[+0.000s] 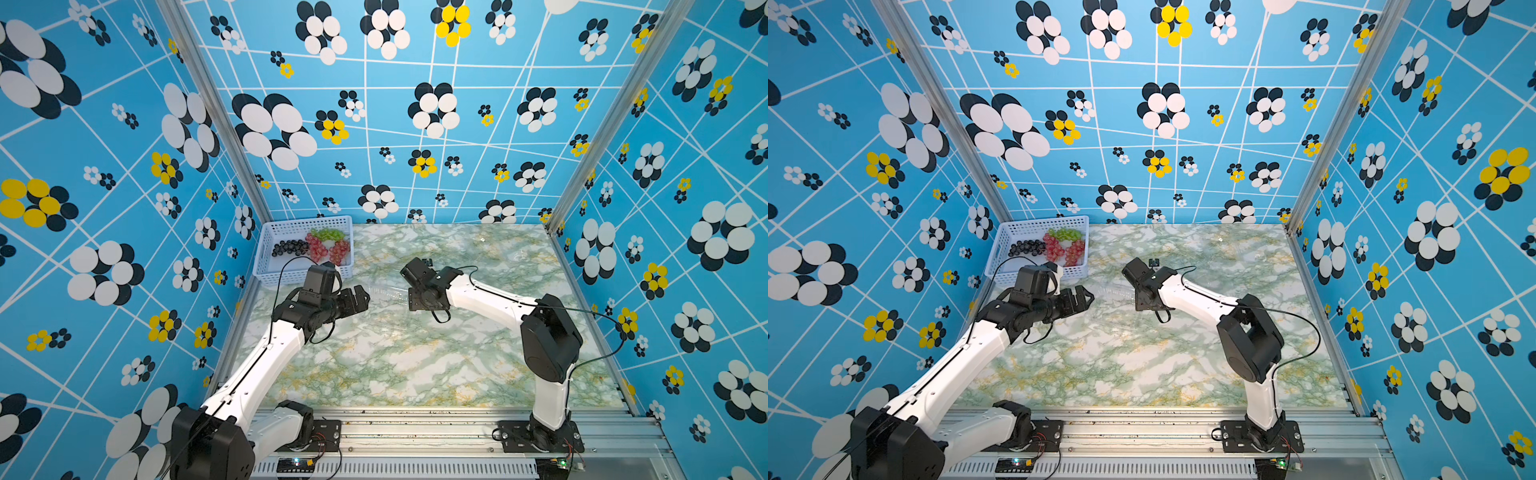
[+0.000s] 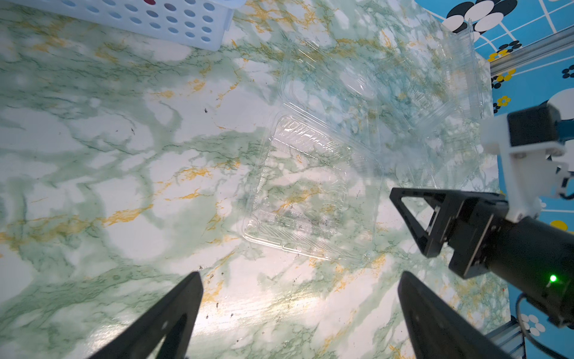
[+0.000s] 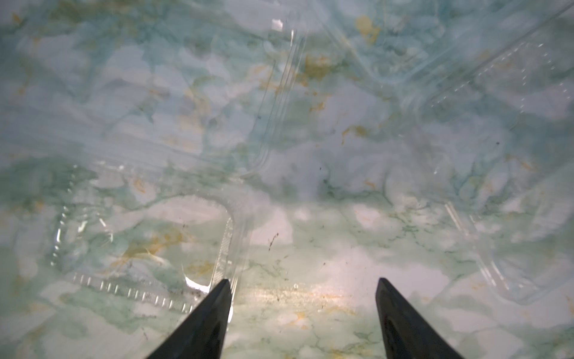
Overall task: Pack grapes into containers
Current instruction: Adjust the packing box at the center of the board.
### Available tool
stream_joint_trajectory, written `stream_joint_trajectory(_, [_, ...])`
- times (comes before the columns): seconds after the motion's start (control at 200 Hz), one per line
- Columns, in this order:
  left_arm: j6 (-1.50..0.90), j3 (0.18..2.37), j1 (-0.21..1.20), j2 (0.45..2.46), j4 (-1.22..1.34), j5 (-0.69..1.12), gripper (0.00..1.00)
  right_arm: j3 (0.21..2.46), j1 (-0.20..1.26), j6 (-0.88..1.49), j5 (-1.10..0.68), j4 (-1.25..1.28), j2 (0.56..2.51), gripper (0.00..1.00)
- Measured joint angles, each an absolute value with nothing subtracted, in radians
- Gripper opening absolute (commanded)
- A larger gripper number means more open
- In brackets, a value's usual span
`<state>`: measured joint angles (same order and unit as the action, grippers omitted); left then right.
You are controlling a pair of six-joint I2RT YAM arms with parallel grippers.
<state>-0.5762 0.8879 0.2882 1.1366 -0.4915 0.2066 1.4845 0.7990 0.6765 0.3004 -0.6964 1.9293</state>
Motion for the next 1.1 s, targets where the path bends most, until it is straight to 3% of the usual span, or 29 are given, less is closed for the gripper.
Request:
stream_joint_trajectory(0.3, [-0.583,0.883,0.288,1.143,-0.481,0.206,1.0,1.42,0.831,0.701,0.229,-0.606,1.943,0.7])
stream_joint_trajectory(0.6, [-0.583,0.877,0.288,1.148,-0.482,0.197,0.99,1.423,0.832,0.746,0.222,-0.58,1.923,0.79])
stream_joint_trajectory(0.81, [-0.582,0.877,0.288,1.143,-0.495,0.185,1.0,1.597,0.868,0.801,0.175,-0.574,1.983,0.83])
stream_joint_trajectory(1.1, [-0.572,0.879,0.278,1.112,-0.538,0.175,1.0,1.723,0.892,0.855,0.121,-0.567,2.128,0.81])
